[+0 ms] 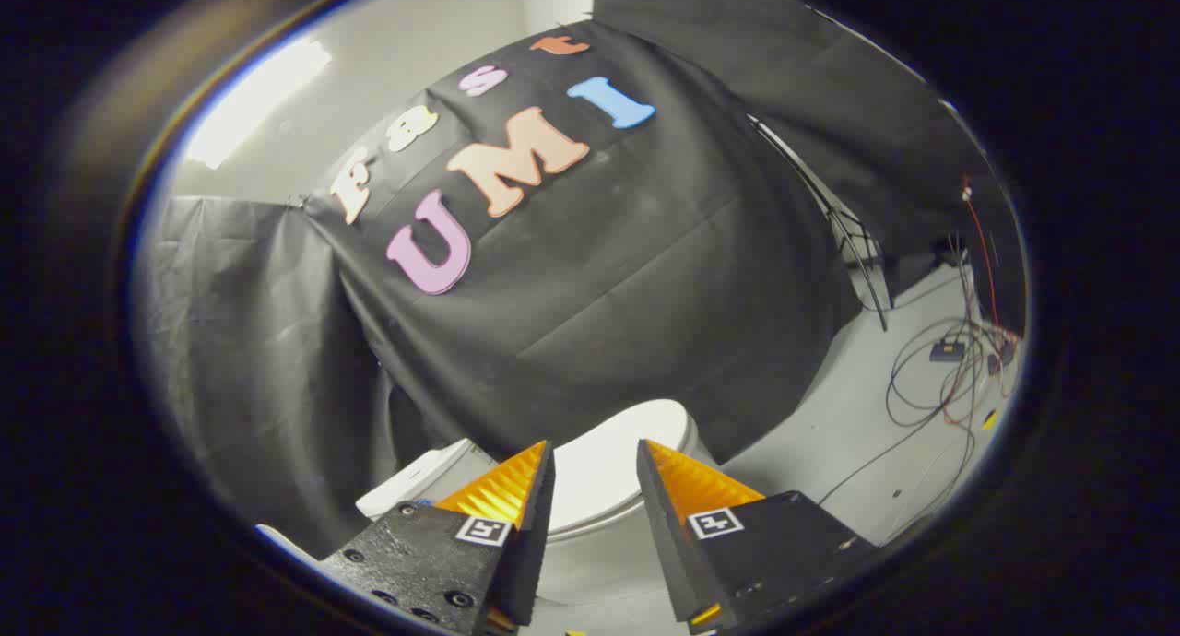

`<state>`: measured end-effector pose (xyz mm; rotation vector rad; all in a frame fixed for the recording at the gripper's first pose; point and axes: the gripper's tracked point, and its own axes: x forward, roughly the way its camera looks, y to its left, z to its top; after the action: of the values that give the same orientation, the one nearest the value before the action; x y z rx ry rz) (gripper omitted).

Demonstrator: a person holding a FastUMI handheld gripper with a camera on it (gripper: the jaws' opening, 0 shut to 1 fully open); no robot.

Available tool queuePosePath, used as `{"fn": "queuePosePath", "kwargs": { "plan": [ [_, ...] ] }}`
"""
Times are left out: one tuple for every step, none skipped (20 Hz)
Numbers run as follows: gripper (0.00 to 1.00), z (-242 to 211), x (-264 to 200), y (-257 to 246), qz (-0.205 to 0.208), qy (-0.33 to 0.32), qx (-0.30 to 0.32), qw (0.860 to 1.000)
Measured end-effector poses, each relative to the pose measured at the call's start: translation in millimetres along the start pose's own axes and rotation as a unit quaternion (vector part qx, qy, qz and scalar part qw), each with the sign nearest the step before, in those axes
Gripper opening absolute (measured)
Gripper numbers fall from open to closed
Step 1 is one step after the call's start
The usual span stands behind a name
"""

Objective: Open the toilet lid.

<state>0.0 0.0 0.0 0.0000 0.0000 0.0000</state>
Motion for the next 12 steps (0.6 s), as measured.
{"fn": "queuePosePath", "kwargs": {
  "plan": [
    [0.55, -5.3, 1.8, -4.8, -0.002, 0.002, 0.016, 1.000],
    [0.55, -12.4, 3.8, -8.6, -0.004, 0.004, 0.031, 0.999],
    [0.55, -18.0, 6.1, -12.4, -0.005, 0.007, 0.046, 0.999],
    [0.55, -23.7, 9.1, -15.8, -0.006, 0.011, 0.061, 0.998],
    [0.55, -29.8, 11.7, -21.4, -0.008, 0.015, 0.075, 0.997],
    [0.55, -34.9, 15.8, -26.0, -0.009, 0.020, 0.090, 0.996],
    [0.55, -39.8, 18.8, -30.1, -0.011, 0.024, 0.103, 0.994],
    [0.55, -43.7, 21.9, -31.8, -0.013, 0.026, 0.116, 0.993],
    [0.55, -46.2, 25.2, -34.3, -0.014, 0.027, 0.128, 0.991],
    [0.55, -50.1, 29.0, -39.7, -0.015, 0.027, 0.140, 0.990],
    [0.55, -53.1, 31.9, -43.8, -0.017, 0.026, 0.152, 0.988],
    [0.55, -56.3, 35.2, -46.4, -0.019, 0.025, 0.164, 0.986]
  ]
}}
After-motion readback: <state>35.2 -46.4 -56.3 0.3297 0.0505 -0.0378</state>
